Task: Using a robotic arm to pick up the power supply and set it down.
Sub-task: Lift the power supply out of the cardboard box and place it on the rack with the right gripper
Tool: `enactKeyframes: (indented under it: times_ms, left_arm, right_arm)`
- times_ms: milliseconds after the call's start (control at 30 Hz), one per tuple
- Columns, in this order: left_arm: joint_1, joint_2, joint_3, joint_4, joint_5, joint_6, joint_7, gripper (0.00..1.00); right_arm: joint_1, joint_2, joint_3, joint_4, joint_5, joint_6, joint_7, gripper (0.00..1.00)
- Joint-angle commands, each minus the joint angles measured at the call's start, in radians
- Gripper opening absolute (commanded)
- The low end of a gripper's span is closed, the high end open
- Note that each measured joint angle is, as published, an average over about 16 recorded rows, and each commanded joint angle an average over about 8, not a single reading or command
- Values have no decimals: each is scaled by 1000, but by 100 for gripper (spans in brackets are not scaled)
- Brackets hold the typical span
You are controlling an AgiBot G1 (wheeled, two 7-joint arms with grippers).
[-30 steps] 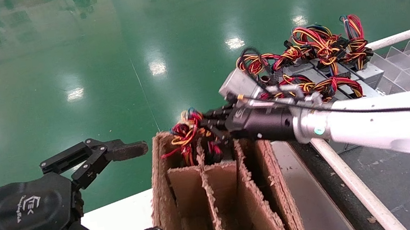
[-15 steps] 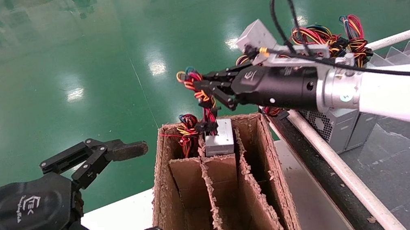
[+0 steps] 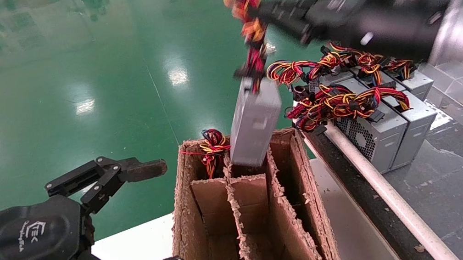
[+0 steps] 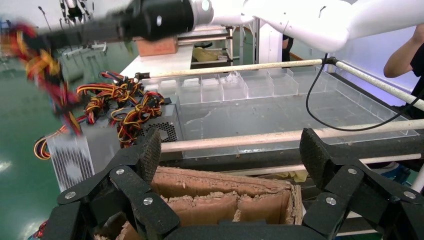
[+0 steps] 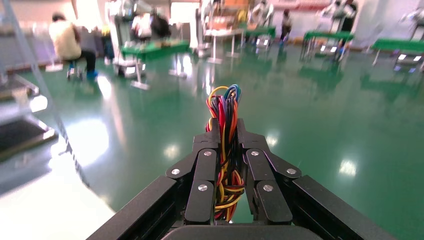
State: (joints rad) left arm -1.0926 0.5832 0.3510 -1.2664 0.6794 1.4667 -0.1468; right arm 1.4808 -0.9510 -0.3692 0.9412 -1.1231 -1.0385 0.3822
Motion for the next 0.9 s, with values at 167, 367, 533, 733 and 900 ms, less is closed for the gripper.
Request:
enactKeyframes:
  times_ms: [167, 367, 533, 733, 900]
  left_arm:
    - [0, 0, 0, 0, 0, 0, 0, 100]
    - [0, 0, 0, 0, 0, 0, 0, 100]
    - [0, 0, 0, 0, 0, 0, 0, 100]
    - [0, 0, 0, 0, 0, 0, 0, 100]
    - [0, 0, 0, 0, 0, 0, 0, 100]
  right_arm:
    - [60, 51, 59, -70, 70, -44, -13, 0]
    - [145, 95, 110, -214, 113, -74, -56, 0]
    - [213, 135, 141, -355, 123, -78, -123, 0]
    - [257, 191, 159, -507, 108, -72, -237, 0]
    - [272, 239, 158, -626, 88, -76, -297, 0]
